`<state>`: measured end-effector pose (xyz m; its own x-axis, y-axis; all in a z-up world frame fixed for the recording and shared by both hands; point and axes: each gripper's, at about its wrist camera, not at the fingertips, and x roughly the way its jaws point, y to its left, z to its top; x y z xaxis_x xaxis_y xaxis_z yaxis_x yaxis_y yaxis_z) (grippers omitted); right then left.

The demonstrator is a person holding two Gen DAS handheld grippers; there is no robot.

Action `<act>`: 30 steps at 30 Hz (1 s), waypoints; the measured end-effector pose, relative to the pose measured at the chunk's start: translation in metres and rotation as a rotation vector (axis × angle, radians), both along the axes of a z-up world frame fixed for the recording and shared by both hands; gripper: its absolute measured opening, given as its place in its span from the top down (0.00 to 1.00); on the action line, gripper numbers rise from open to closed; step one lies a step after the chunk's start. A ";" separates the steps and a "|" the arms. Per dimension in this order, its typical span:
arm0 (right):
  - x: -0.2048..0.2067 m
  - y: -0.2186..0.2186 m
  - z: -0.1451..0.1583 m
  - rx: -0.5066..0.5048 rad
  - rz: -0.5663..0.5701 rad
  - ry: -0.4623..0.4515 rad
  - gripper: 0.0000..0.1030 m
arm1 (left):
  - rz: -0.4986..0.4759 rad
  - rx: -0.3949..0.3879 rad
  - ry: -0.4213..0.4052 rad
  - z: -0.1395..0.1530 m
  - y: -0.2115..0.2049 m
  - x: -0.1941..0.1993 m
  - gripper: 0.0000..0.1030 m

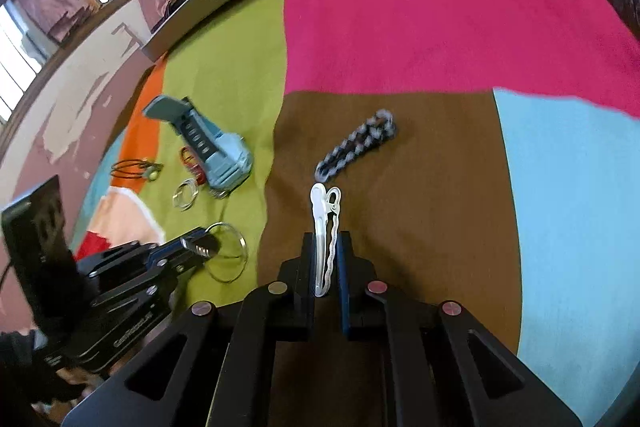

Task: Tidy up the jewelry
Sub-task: 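Carry the rings and white hair clip into the tray and open both tools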

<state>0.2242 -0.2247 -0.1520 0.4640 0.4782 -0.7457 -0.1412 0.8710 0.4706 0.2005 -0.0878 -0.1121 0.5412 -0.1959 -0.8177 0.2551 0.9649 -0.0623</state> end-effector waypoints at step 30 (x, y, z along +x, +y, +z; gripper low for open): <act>0.094 -0.046 0.138 0.000 0.012 -0.357 0.91 | 0.102 -0.024 -0.159 0.162 0.020 0.110 0.96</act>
<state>0.3182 -0.2707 -0.0142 0.6898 0.4850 -0.5375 -0.3068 0.8683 0.3897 0.3105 -0.0682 0.0503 0.6813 -0.1521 -0.7160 0.1648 0.9849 -0.0525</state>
